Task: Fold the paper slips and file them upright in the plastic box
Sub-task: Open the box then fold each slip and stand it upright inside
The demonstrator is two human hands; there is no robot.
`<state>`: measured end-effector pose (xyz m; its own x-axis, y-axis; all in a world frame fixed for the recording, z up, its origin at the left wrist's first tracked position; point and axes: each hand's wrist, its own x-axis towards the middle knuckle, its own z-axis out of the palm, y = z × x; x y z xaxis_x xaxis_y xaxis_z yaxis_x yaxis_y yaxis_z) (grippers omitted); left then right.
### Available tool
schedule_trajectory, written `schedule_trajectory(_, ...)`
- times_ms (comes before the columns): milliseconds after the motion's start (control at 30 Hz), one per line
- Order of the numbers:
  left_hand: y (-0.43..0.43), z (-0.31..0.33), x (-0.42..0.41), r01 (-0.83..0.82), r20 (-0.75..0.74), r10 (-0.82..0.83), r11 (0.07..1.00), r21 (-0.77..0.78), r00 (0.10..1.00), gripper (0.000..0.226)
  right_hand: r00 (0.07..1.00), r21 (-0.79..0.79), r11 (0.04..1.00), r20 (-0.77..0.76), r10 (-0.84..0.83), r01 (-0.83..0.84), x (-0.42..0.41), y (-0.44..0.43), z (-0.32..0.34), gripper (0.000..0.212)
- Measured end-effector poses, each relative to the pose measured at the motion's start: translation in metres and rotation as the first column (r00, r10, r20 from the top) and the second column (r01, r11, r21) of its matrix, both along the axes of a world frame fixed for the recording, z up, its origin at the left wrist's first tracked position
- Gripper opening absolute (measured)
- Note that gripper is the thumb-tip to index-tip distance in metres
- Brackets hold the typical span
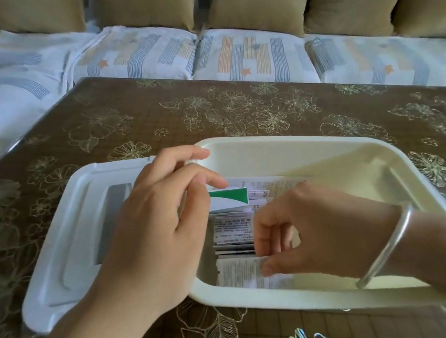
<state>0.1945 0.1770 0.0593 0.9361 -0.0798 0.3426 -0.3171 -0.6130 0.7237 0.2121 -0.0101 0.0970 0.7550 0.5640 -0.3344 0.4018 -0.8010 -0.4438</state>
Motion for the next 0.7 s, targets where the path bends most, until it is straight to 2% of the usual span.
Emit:
schedule_trajectory(100,0.000,0.000,0.000,-0.001,0.000,0.001,1.000,0.008,1.000,0.039,0.977,-0.124,0.992,0.204,0.062,-0.037,-0.003,0.008,0.001,0.023)
schedule_trajectory(167,0.000,0.001,0.000,-0.008,-0.004,0.008,1.000,0.014,1.000,0.039,0.969,-0.148,0.988,0.235,0.080,-0.045,-0.005,0.013,0.001,0.026)
schedule_trajectory(333,0.000,0.001,-0.001,-0.019,-0.001,0.019,1.000,0.019,1.000,0.038,0.993,-0.213,0.975,0.082,0.083,-0.064,-0.001,0.014,0.002,0.028)
schedule_trajectory(433,0.000,0.000,0.000,-0.013,0.012,0.013,1.000,0.012,1.000,0.038,0.998,-0.125,0.992,-0.061,0.025,-0.033,0.002,0.011,0.003,0.034)
schedule_trajectory(500,0.000,-0.001,0.001,-0.015,0.016,0.014,1.000,0.009,1.000,0.039,0.991,-0.038,0.997,-0.118,-0.065,0.061,0.005,0.007,0.006,0.038)
schedule_trajectory(533,0.000,-0.001,0.001,-0.017,0.014,0.017,1.000,0.011,1.000,0.039,0.989,0.004,0.993,-0.088,-0.116,0.117,0.008,0.005,0.005,0.036)
schedule_trajectory(633,-0.001,-0.001,0.002,-0.028,0.016,0.027,0.999,0.031,0.999,0.040,0.957,0.091,0.977,0.201,-0.210,0.195,0.021,-0.004,0.000,0.022)
schedule_trajectory(700,-0.001,-0.001,0.002,-0.032,0.020,0.031,0.999,0.036,0.999,0.040,0.935,0.133,0.972,0.276,-0.224,0.194,0.028,-0.005,-0.005,0.019)
